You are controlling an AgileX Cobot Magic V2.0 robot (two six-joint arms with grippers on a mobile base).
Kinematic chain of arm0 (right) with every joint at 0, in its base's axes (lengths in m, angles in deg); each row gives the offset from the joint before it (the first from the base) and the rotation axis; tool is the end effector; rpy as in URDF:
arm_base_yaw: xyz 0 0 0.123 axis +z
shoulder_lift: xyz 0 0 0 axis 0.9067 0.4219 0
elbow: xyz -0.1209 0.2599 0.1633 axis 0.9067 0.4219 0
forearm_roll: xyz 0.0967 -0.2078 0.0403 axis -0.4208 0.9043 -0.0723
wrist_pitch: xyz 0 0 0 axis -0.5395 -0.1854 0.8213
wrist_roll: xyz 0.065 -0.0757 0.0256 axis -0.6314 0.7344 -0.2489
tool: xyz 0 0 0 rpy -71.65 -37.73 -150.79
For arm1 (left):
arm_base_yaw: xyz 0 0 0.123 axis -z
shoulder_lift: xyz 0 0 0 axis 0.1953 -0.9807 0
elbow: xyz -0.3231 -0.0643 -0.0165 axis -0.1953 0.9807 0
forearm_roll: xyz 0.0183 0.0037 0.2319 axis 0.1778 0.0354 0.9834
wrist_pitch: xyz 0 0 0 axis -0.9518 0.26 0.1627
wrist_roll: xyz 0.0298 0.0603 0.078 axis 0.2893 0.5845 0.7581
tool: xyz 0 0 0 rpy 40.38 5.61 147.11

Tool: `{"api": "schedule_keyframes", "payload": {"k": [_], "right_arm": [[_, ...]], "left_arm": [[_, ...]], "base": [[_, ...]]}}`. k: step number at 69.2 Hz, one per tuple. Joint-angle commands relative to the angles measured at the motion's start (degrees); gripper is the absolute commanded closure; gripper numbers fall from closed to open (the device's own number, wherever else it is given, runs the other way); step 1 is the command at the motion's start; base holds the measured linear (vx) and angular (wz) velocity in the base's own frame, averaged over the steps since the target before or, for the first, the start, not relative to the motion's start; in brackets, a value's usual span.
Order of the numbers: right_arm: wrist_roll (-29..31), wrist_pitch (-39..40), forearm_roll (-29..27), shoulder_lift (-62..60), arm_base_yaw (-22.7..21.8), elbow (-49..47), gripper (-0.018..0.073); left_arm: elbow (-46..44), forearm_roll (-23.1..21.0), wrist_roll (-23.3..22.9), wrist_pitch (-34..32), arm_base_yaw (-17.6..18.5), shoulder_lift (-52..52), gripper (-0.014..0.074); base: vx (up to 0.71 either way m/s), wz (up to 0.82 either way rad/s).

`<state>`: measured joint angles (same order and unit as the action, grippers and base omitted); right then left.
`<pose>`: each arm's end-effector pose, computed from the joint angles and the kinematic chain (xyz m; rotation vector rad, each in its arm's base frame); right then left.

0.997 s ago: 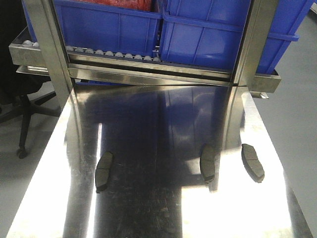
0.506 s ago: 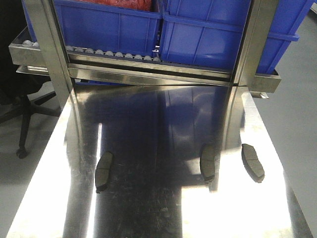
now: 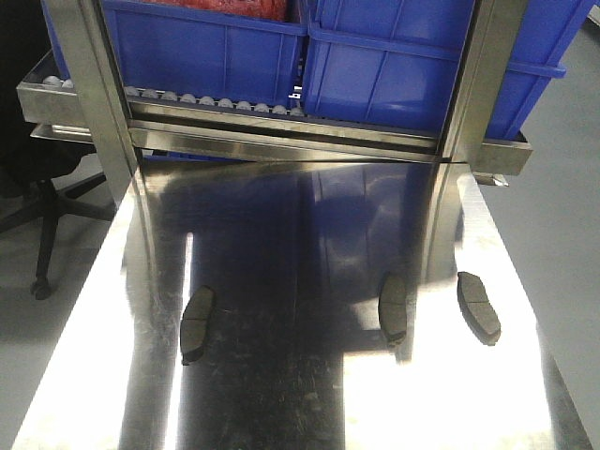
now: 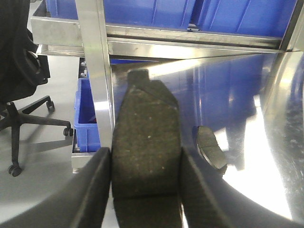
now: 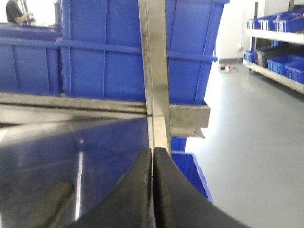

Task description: Move and align brake pads A on conveyor

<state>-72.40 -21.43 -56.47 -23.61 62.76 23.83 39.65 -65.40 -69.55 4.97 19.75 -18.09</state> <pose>0.0043 0.0000 0.1991 0.0606 1.5507 0.0002 -0.0146 0.0004 0.2852 0.0892 1.8912 -0.1631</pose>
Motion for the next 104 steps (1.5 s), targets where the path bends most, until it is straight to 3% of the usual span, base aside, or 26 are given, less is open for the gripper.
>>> {"api": "schedule_keyframes", "payload": {"k": [1, 6, 21, 34, 50, 57, 69, 75, 89, 104], "right_arm": [[-0.6, 7.7, -2.2, -0.8, -0.3, -0.1, 0.0569], [-0.7, 8.1, -4.4, -0.8, -0.3, -1.5, 0.0569], [0.6, 5.8, -3.9, 4.5, -0.3, -11.1, 0.0569], [1.2, -4.4, -2.3, 19.0, -0.3, -22.0, 0.0569], [10.1, -17.3, -2.5, 36.4, -0.3, -31.7, 0.0569], [10.4, -19.8, -4.6, 41.9, -0.3, -33.4, 0.0569], [12.6, -17.5, -5.0, 48.3, -0.3, -33.4, 0.0569], [11.7, -20.3, -8.2, 49.8, -0.3, -33.4, 0.0569], [12.8, -24.5, -9.8, 52.9, -0.3, -33.4, 0.0562], [13.9, -24.9, -9.6, 54.7, -0.2, -33.4, 0.0468]], "left_arm": [[-1.5, -0.5, 0.1, -5.2, 0.3, -0.6, 0.0602], [-1.5, -0.5, 0.1, -5.2, 0.3, -0.6, 0.0602], [-1.5, -0.5, 0.1, -5.2, 0.3, -0.6, 0.0602], [-1.5, -0.5, 0.1, -5.2, 0.3, -0.6, 0.0602], [-1.5, -0.5, 0.1, -5.2, 0.3, -0.6, 0.0602], [-1.5, -0.5, 0.1, -5.2, 0.3, -0.6, 0.0602], [-1.5, -0.5, 0.1, -5.2, 0.3, -0.6, 0.0602], [-1.5, -0.5, 0.1, -5.2, 0.3, -0.6, 0.0602], [-1.5, -0.5, 0.1, -5.2, 0.3, -0.6, 0.0602], [-1.5, -0.5, 0.1, -5.2, 0.3, -0.6, 0.0602]], "base": [[0.0, 0.0], [0.0, 0.0], [0.0, 0.0], [0.0, 0.0], [0.0, 0.0], [0.0, 0.0], [0.0, 0.0], [0.0, 0.0], [0.0, 0.0], [0.0, 0.0]]}}
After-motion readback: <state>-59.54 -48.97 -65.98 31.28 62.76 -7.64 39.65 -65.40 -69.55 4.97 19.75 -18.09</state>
